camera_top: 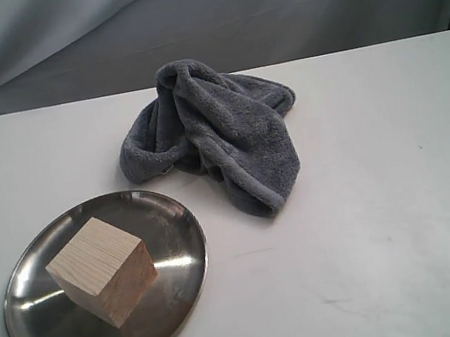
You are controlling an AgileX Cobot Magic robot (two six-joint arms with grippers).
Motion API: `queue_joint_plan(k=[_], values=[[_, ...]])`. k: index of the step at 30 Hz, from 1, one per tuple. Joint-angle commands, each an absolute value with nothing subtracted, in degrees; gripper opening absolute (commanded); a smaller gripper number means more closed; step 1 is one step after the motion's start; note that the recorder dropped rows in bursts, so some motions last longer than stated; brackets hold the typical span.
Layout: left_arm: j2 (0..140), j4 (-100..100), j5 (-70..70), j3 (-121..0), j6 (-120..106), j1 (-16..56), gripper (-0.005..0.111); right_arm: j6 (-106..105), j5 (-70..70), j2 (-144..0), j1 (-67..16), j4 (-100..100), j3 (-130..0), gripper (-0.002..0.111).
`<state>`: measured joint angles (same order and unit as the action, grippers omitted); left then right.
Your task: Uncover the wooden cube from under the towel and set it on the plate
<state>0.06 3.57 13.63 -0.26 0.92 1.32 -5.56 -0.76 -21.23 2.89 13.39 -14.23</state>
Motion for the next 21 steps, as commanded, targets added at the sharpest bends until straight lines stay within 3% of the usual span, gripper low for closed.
queue_joint_plan(k=[1, 12, 21], values=[[0.00, 3.65, 13.08, 0.00, 1.21, 1.54, 0.000, -5.45, -0.71, -20.96, 2.73, 13.76, -13.99, 0.000], [0.00, 3.65, 13.08, 0.00, 1.21, 1.54, 0.000, -5.45, -0.86, -20.21, 2.73, 13.76, -12.21, 0.000], [0.00, 3.65, 13.08, 0.00, 1.21, 1.54, 0.000, -5.45, -0.90, 0.00, 2.73, 7.21, -2.04, 0.000]])
